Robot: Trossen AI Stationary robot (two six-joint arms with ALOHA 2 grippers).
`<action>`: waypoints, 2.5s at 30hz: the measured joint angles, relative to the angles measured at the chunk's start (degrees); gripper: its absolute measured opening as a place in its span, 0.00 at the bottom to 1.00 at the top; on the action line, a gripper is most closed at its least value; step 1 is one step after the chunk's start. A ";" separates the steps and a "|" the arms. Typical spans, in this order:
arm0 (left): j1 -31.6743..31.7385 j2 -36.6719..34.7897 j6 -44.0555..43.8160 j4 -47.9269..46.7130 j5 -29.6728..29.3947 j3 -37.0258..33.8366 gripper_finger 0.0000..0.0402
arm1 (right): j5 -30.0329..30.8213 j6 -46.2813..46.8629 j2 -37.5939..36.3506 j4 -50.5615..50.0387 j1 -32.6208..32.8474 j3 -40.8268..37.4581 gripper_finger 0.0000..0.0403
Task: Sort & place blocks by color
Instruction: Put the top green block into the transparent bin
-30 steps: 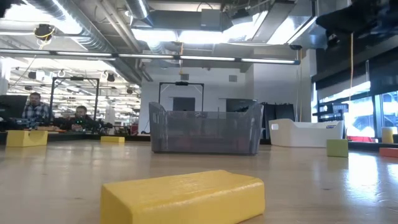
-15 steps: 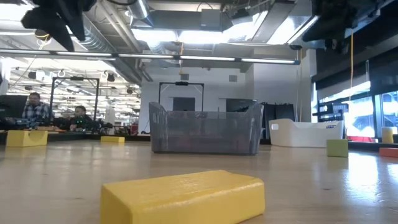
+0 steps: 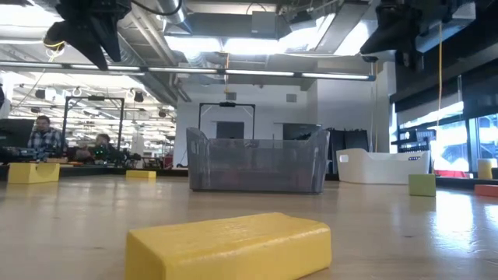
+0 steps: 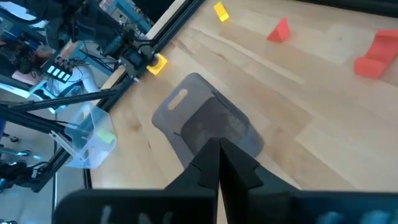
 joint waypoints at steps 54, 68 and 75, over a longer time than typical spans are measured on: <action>0.77 0.04 3.19 0.48 -0.13 0.00 0.48 | -18.23 -13.69 25.52 3.92 -7.44 -0.04 0.29; 0.77 0.04 3.25 0.44 -3.30 0.00 0.48 | -22.29 -13.11 25.45 -18.87 -1.80 -0.02 0.29; 0.75 0.04 3.27 0.44 -5.06 0.02 0.48 | -18.92 -10.18 25.45 -18.83 -0.52 -0.02 0.29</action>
